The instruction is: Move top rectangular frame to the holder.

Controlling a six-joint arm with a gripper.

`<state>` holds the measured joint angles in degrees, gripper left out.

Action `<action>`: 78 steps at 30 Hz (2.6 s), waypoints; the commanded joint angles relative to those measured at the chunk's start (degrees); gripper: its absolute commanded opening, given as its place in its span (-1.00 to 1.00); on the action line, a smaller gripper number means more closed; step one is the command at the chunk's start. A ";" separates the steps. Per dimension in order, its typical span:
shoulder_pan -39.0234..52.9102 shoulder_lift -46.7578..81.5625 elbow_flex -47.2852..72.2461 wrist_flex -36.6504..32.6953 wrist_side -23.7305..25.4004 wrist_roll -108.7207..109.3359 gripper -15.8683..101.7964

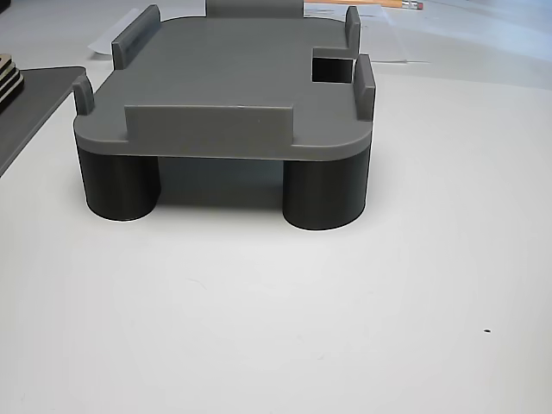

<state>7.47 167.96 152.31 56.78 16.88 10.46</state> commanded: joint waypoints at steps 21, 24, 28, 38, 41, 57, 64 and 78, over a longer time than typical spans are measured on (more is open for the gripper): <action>8.88 -14.68 -19.78 1.67 -2.64 1.76 0.97; 11.43 -18.28 -23.29 6.15 -5.62 4.31 0.97; 17.23 -25.66 -29.71 13.45 -7.29 9.23 0.97; 34.80 -36.74 -38.32 27.60 -7.65 28.21 0.97; 40.78 -40.34 -40.43 31.46 -7.21 34.72 0.97; 56.43 -51.33 -37.00 33.93 -9.14 51.86 0.97; 58.62 -50.54 -32.26 31.11 -8.53 54.05 0.97; 58.10 -52.47 -28.39 27.42 -8.17 50.10 0.67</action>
<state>66.62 114.70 124.98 84.29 8.70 60.73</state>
